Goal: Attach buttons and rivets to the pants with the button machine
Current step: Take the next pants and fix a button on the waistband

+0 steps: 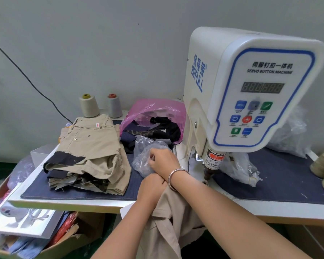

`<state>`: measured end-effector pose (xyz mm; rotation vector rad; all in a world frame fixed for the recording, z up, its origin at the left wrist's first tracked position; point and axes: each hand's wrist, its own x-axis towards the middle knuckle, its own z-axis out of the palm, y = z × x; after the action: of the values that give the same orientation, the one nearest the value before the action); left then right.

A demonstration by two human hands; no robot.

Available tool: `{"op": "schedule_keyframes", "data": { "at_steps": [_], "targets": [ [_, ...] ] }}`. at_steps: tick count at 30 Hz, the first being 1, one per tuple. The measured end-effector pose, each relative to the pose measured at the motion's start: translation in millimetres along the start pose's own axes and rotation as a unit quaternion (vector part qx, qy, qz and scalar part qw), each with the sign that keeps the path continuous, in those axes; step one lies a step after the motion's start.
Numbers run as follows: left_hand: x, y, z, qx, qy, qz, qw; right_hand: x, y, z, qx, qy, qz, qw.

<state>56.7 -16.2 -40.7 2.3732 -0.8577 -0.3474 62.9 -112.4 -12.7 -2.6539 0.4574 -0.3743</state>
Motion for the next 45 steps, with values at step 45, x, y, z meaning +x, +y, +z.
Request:
{"op": "schedule_keyframes", "data": {
  "at_steps": [45],
  "targets": [
    [0,-6,3,-0.065,0.038,0.075,0.994,-156,70,-69,0.41,0.196,0.167,0.875]
  ]
}}
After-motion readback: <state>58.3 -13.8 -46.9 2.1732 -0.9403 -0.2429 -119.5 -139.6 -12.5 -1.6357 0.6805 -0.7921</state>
